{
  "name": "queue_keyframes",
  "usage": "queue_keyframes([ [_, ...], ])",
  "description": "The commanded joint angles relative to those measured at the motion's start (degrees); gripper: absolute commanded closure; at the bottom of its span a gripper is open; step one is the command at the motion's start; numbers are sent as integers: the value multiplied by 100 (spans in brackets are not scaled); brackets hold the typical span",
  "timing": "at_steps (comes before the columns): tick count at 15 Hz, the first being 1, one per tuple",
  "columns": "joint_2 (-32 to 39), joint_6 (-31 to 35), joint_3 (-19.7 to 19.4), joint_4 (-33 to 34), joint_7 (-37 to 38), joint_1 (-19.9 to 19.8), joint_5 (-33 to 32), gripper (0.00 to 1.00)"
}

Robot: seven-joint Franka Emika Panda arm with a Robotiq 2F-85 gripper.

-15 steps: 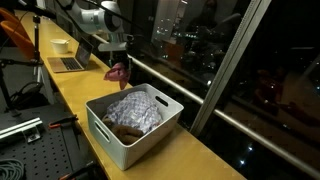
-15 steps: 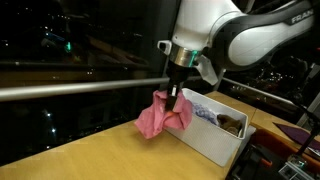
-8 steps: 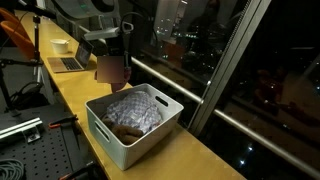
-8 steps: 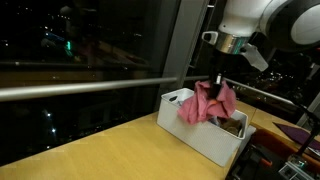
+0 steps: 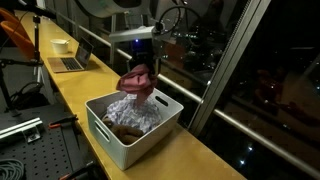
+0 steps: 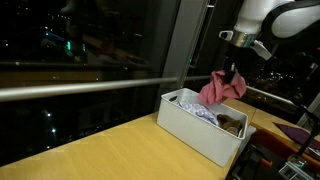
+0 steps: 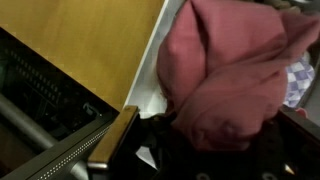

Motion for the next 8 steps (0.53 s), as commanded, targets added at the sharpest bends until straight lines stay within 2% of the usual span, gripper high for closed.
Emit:
queue_keyframes([
  [1, 573, 352, 52, 572, -764, -88, 586, 100],
  [3, 829, 449, 74, 724, -1197, -162, 1014, 100],
  [4, 914, 441, 88, 749, -1388, -201, 1195, 75],
  [6, 1039, 374, 107, 792, -1615, -260, 1382, 67],
  [8, 992, 351, 117, 679, -1714, -298, 1477, 53],
])
